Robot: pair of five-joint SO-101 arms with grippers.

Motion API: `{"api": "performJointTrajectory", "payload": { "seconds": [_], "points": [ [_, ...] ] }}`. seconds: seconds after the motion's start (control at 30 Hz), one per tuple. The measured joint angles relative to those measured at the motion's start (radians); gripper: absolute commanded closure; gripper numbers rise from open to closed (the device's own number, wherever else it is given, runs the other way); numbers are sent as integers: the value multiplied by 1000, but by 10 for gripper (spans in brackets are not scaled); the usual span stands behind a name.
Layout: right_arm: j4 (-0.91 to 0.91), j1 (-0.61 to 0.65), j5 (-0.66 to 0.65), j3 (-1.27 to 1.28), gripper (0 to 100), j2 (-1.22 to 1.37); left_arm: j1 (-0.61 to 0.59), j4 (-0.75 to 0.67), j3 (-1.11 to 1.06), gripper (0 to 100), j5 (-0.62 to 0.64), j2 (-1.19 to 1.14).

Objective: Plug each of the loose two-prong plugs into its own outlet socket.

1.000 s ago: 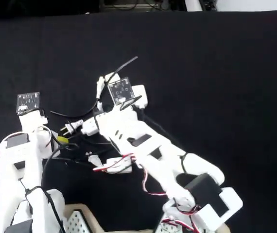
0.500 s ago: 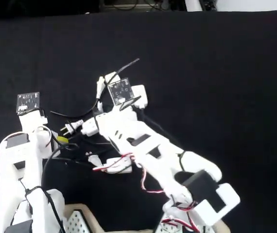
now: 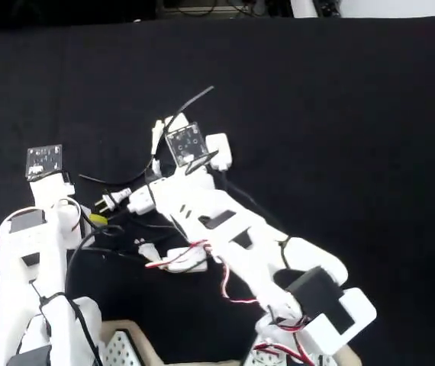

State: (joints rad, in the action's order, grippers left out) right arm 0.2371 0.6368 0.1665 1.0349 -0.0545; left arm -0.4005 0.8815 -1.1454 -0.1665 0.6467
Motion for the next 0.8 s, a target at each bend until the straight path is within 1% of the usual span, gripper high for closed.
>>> {"api": "performJointTrajectory", "payload": {
  "seconds": [0.2, 0.33, 0.5, 0.8],
  "points": [
    [0, 0, -2, 0, 987, 0, 0, 0, 0, 697, 0, 0],
    [2, 2, -41, 0, 987, 0, 0, 0, 0, 697, 0, 0],
    [2, 2, -51, 0, 987, -2, 0, 0, 0, 697, 0, 0],
    [60, -5, -87, 14, 987, -2, 0, 0, 0, 697, 0, 0]
  ]
}}
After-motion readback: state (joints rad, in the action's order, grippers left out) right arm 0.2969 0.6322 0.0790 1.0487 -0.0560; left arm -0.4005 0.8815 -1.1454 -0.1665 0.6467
